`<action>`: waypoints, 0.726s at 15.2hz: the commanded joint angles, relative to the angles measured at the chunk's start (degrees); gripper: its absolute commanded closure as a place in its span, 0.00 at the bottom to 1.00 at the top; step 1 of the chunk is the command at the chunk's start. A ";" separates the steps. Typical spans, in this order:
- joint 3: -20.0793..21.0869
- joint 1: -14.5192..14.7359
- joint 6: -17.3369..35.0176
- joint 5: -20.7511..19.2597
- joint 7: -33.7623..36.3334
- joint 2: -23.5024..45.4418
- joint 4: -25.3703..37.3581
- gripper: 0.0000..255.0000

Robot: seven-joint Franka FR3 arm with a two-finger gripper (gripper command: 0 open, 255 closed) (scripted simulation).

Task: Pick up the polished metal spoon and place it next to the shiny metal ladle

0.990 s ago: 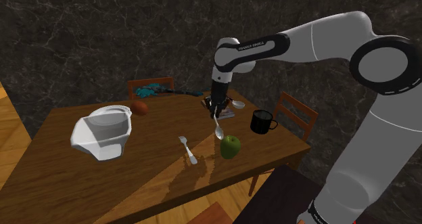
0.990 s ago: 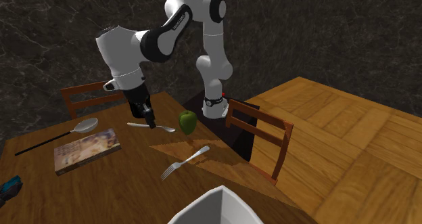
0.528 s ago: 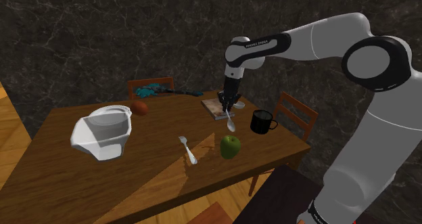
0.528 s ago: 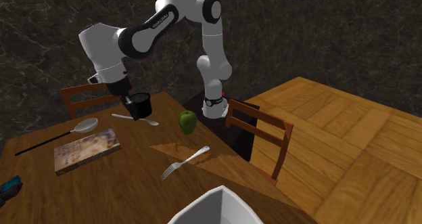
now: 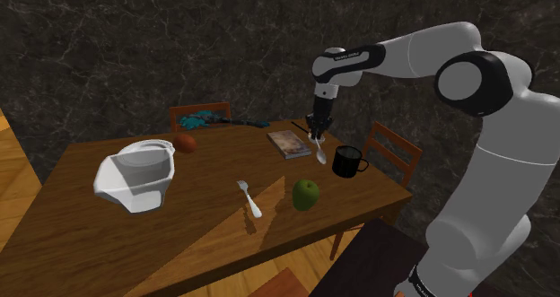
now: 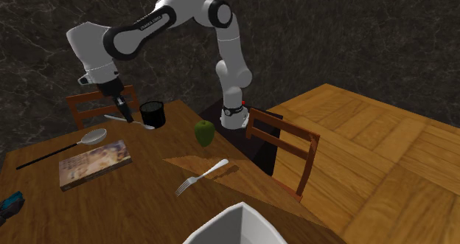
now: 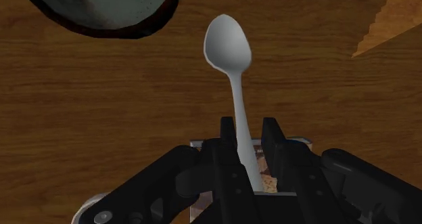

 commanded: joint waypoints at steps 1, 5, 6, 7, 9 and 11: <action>-1.08 -1.36 -0.93 -0.37 -2.31 2.15 2.75 1.00; -2.95 -4.03 -3.30 -0.88 -6.43 6.36 8.74 1.00; -3.38 -4.70 -3.96 -0.98 -7.43 7.55 10.46 1.00; -3.78 -5.37 -4.67 -1.07 -8.41 8.79 12.27 1.00; -4.55 -6.73 -6.20 -1.20 -10.31 11.47 16.23 1.00; -5.25 -8.12 -7.93 -1.28 -12.14 14.42 20.69 1.00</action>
